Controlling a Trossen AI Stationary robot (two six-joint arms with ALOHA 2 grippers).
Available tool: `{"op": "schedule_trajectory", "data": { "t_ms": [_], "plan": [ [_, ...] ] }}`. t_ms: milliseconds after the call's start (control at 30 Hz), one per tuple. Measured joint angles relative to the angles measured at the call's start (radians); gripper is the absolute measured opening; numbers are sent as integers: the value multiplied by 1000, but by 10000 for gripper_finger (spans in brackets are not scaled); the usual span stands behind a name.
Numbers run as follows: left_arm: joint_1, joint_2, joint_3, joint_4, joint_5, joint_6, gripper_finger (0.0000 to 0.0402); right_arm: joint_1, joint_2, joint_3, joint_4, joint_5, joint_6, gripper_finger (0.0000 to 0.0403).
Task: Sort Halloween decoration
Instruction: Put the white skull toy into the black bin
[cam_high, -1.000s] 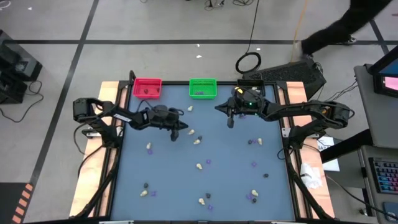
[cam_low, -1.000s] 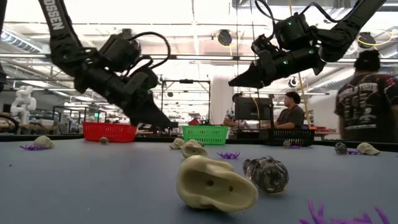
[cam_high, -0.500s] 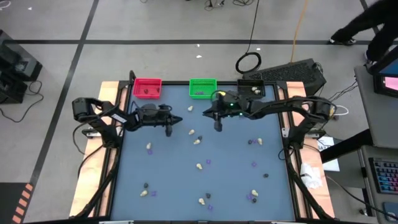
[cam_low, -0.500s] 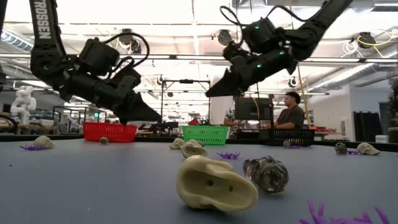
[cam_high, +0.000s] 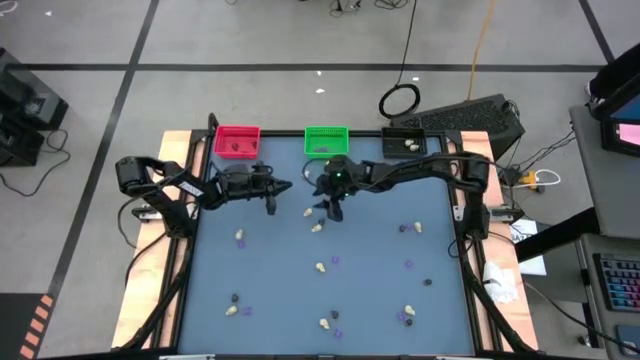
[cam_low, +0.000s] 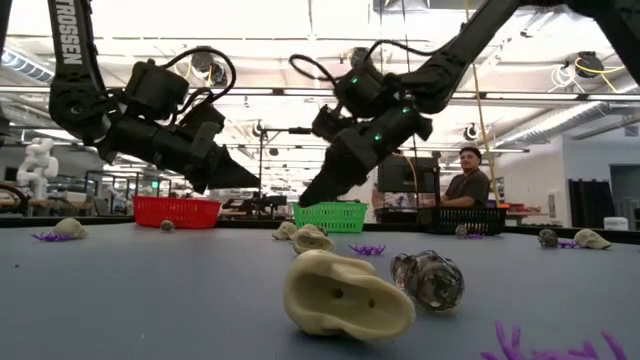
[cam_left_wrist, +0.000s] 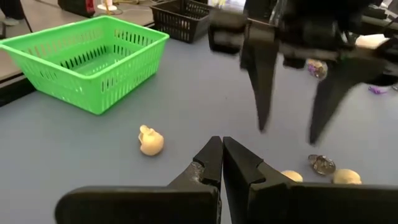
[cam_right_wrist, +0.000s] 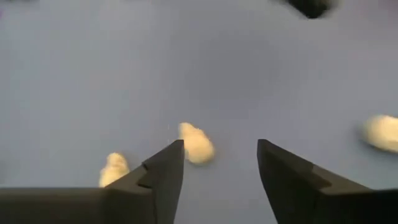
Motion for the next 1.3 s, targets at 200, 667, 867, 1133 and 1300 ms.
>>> {"op": "schedule_trajectory", "data": {
  "t_ms": [200,667,867,1133,1300],
  "plan": [
    [0,0,0,-5,0,6,8,7,70,44,1,-32,-33,200],
    [0,0,0,-13,1,7,8,7,171,60,72,-116,-32,191],
    [0,0,0,-14,1,7,8,7,174,60,75,-106,-30,123],
    [0,0,0,-20,2,7,8,7,158,58,78,-72,-1,63],
    [0,0,0,-21,3,8,8,6,100,56,73,-51,23,63]
  ]
}}
